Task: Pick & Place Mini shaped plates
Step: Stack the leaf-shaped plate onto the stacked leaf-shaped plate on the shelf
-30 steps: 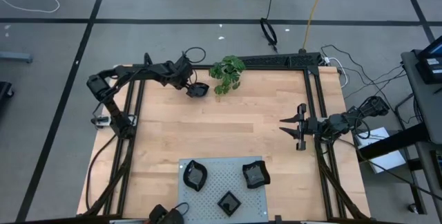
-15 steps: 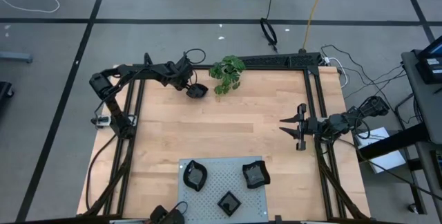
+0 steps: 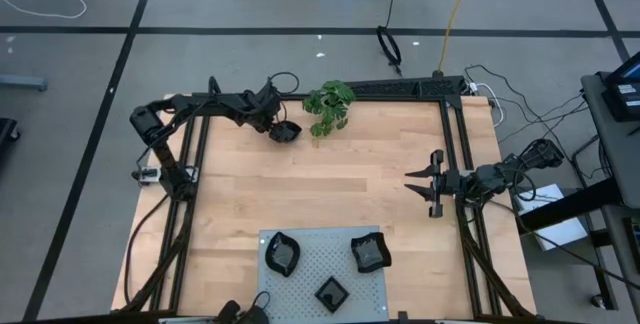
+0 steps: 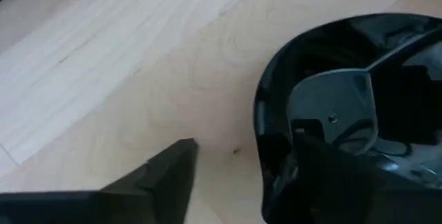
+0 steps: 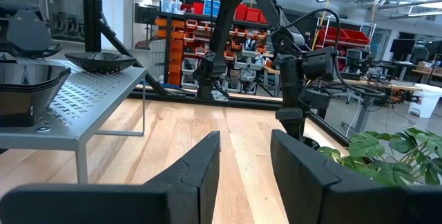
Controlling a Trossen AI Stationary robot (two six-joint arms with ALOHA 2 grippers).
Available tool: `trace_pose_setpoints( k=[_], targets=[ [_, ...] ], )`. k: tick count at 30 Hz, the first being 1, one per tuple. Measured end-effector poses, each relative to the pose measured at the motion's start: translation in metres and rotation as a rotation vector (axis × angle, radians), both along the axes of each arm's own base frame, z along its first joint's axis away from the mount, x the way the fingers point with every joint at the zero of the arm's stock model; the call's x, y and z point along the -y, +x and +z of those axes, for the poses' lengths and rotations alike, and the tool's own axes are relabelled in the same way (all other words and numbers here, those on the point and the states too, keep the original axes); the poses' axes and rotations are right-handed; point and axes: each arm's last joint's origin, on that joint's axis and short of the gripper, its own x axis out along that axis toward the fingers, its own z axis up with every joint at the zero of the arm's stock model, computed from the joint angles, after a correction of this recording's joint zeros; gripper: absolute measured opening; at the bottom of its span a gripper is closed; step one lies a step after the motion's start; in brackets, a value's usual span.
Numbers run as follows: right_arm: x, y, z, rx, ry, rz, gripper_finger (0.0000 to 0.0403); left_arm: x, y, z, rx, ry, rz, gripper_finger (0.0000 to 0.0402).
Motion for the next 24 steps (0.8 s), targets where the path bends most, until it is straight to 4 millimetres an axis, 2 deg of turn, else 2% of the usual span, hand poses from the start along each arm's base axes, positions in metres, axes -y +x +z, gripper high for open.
trace_pose_setpoints(
  k=[5,14,24],
  targets=[
    [0.000,0.000,0.000,0.000,0.000,0.000,0.0118,0.005,0.000,0.007,0.006,-0.002,0.011,0.0180],
    [0.000,0.000,0.000,0.000,0.000,0.000,0.0118,0.012,0.001,0.013,-0.018,0.020,0.029,0.0103],
    [0.000,0.000,0.000,0.000,0.000,0.000,0.0118,0.011,0.002,0.014,-0.010,0.023,0.027,0.0057]
  ],
)
